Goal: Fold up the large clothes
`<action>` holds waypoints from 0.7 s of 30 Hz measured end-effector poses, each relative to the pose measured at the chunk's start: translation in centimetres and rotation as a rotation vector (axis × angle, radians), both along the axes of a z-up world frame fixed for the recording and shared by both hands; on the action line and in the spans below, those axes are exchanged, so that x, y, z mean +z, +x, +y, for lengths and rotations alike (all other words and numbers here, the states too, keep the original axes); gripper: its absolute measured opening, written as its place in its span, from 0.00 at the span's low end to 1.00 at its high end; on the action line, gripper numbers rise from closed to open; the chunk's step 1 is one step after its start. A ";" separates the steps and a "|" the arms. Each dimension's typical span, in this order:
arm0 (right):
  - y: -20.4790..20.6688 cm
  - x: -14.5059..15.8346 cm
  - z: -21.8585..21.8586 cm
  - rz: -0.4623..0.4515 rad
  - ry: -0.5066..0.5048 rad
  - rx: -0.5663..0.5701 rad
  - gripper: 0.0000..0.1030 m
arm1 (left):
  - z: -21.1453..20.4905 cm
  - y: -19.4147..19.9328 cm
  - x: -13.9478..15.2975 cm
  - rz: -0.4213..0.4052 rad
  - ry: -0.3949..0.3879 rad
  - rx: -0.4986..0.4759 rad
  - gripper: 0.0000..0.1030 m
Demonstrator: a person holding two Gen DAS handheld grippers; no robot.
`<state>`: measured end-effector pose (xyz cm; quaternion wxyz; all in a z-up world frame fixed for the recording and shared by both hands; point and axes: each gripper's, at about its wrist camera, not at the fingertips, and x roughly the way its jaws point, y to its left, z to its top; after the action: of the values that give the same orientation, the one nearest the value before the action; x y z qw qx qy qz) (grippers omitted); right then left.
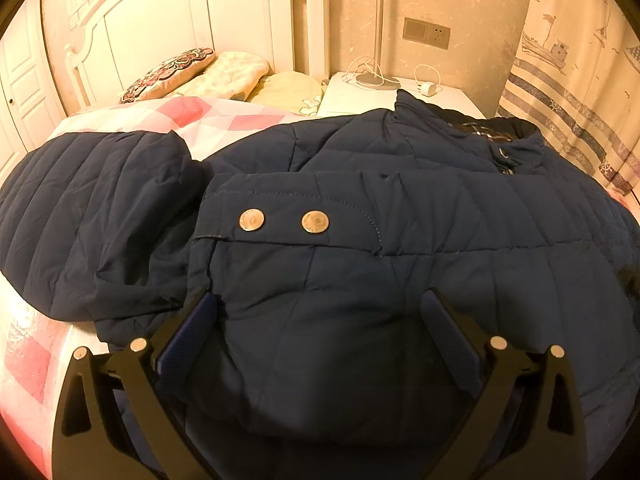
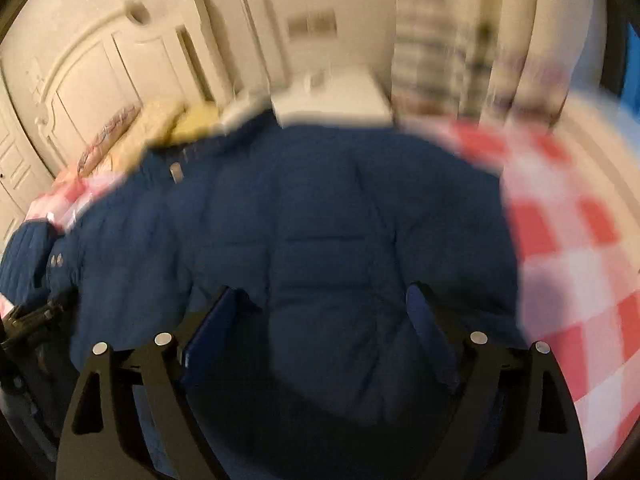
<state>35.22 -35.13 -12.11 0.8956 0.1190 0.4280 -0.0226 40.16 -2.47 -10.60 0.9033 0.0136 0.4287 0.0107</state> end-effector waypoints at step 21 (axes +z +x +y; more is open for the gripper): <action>-6.1 -0.8 8.2 0.017 -0.195 0.106 0.90 | 1.1 -1.2 1.3 -0.068 -0.077 -0.007 0.98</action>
<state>29.14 -26.96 -12.91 0.8992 0.0083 0.4371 -0.0178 38.92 -1.35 -9.29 0.9173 -0.0200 0.3976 -0.0086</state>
